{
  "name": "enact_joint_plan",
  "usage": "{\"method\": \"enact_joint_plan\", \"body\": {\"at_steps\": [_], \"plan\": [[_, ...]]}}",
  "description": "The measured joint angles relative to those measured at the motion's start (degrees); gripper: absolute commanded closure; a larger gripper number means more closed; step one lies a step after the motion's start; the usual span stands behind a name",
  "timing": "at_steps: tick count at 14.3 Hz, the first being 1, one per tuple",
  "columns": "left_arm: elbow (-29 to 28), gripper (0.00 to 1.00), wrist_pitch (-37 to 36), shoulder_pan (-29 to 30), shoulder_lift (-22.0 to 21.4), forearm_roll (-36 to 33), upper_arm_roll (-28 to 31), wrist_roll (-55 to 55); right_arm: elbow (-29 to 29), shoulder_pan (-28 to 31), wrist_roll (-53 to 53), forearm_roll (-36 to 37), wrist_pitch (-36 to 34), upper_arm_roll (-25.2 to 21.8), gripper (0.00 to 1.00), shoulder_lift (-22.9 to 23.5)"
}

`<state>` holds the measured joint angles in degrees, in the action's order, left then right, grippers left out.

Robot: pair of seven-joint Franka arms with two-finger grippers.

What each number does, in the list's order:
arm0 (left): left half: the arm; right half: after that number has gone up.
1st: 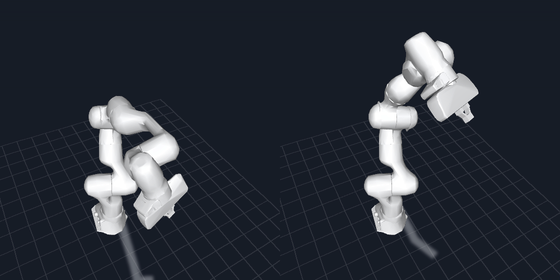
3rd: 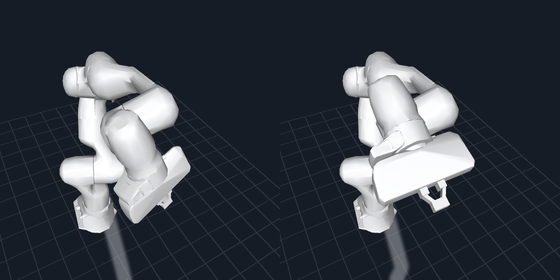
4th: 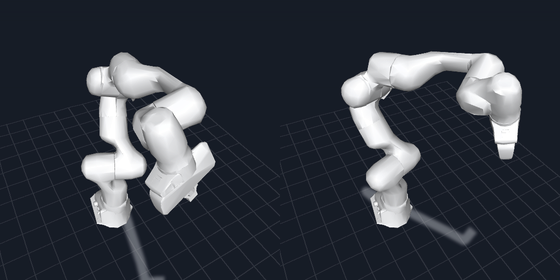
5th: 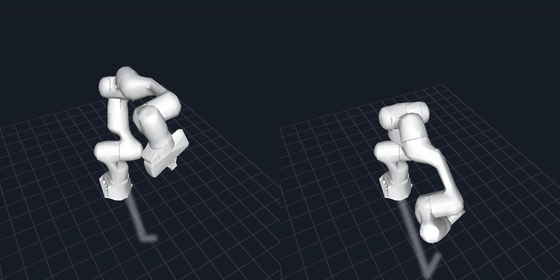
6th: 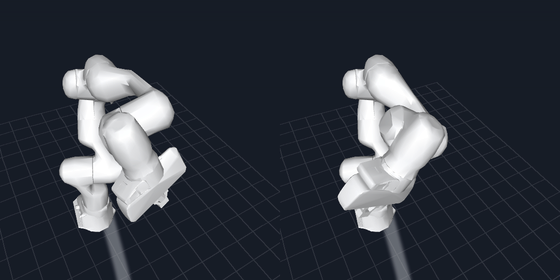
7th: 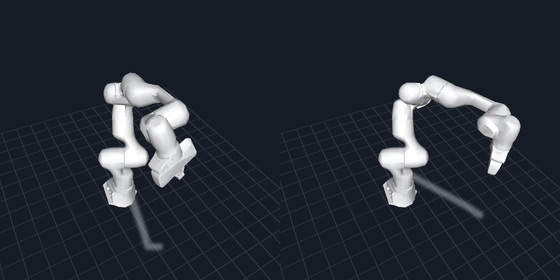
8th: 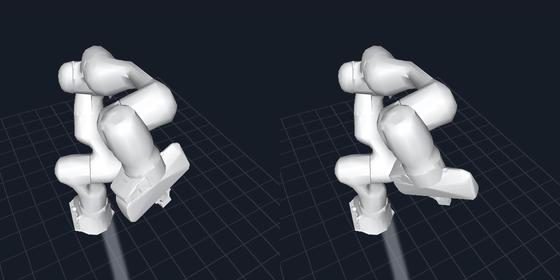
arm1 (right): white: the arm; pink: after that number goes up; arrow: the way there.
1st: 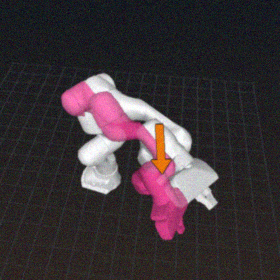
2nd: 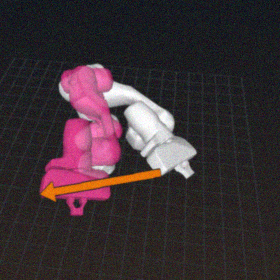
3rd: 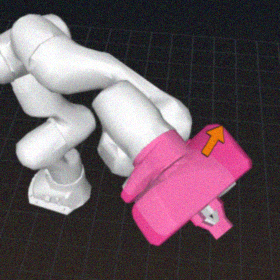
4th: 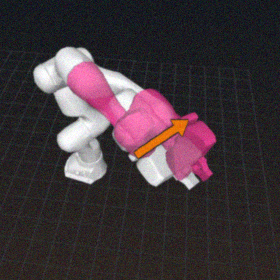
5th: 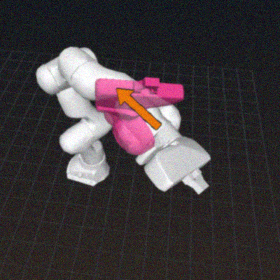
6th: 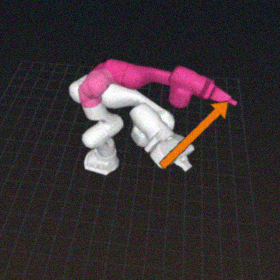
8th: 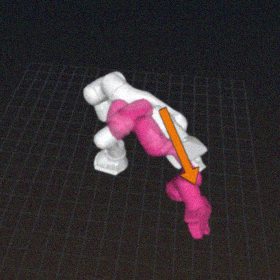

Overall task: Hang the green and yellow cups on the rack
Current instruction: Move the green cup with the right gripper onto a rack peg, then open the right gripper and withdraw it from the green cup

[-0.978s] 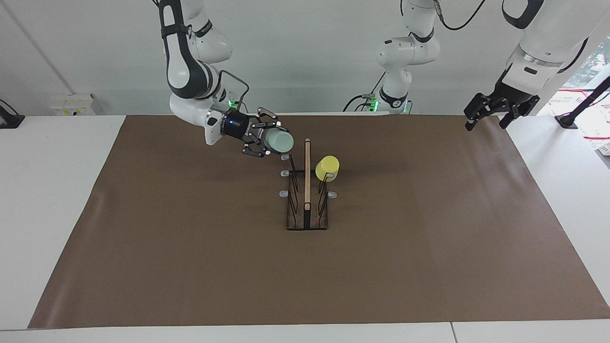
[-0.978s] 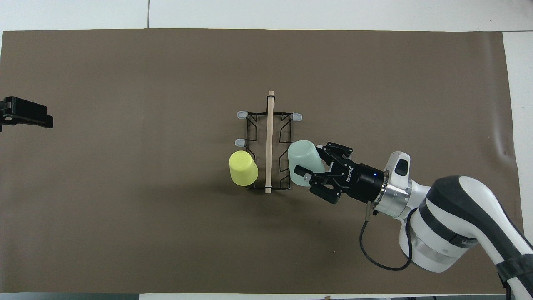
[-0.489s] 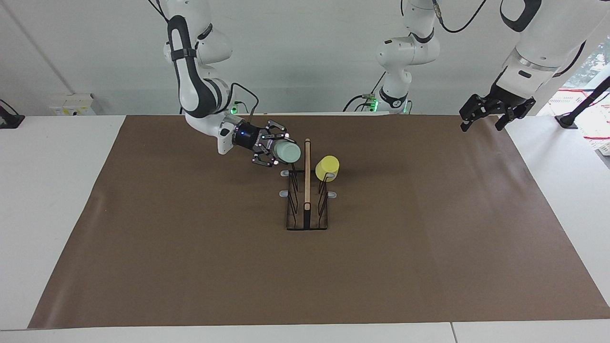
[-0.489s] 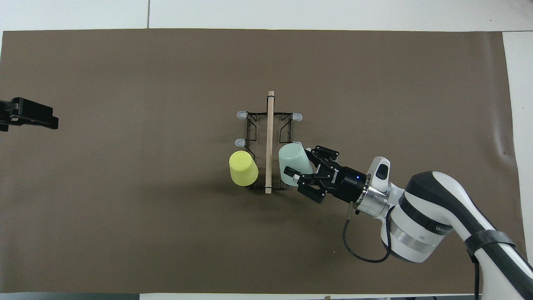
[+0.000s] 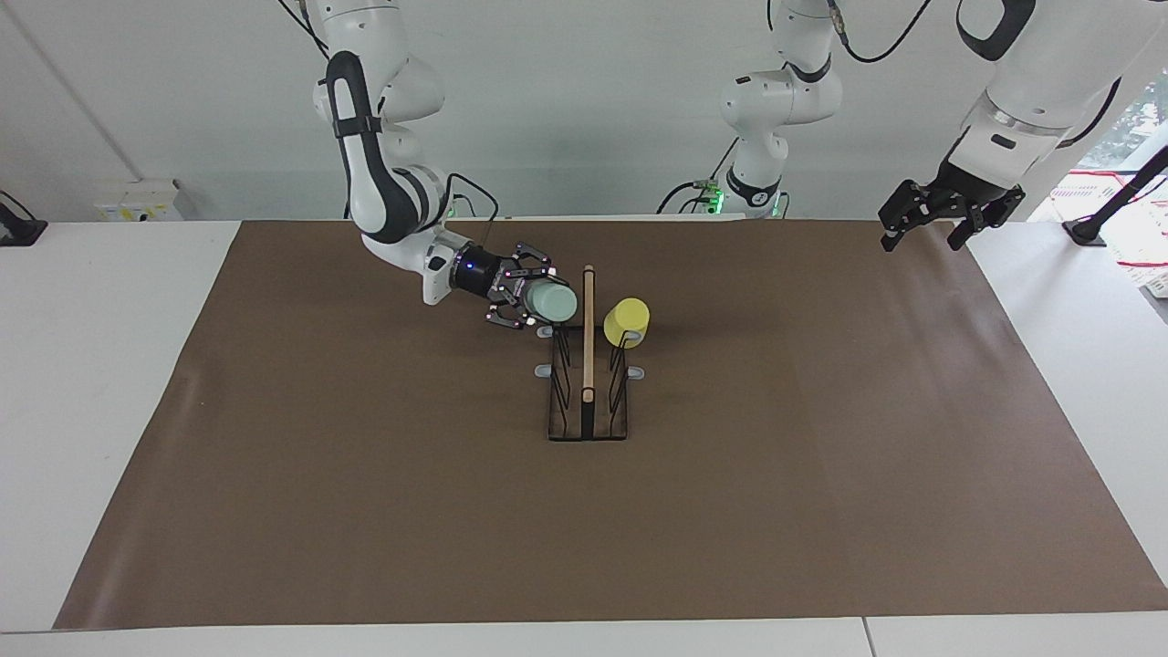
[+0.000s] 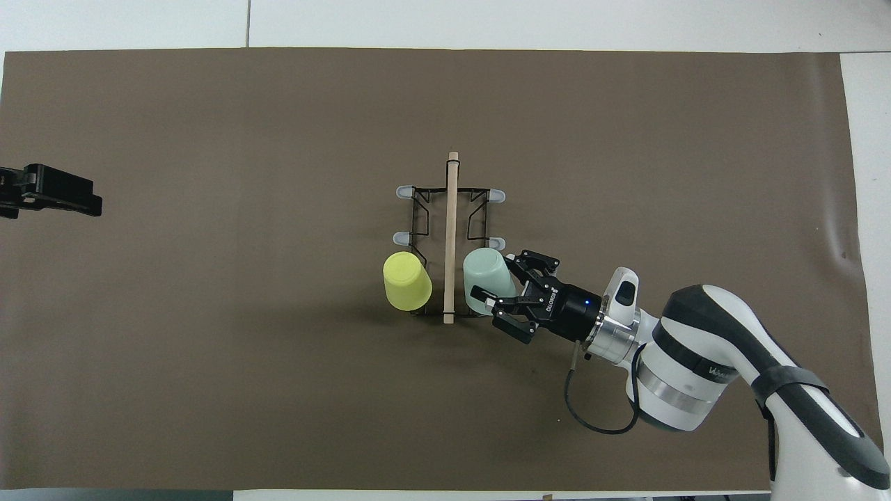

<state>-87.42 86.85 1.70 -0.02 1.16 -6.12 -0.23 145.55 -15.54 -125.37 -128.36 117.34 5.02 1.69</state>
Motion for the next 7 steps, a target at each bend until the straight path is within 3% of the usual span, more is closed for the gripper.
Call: {"method": "enact_joint_plan", "body": {"at_steps": [3,5,7], "plan": [[0.00,0.00,0.00,-4.29,-0.14,0.00,2.82,-0.01,1.81,-0.10,-2.24,-0.24,-0.49,-0.06,1.00,1.09],[0.00,0.00,0.00,-5.34,-0.18,0.00,4.13,-0.01,2.30,-0.08,-2.42,-0.66,-0.87,-0.17,0.00,1.07],[0.00,0.00,-0.02,-5.94,-0.19,0.00,5.23,0.00,2.33,-0.08,-2.42,-0.68,-1.45,-0.17,0.00,1.04]]}}
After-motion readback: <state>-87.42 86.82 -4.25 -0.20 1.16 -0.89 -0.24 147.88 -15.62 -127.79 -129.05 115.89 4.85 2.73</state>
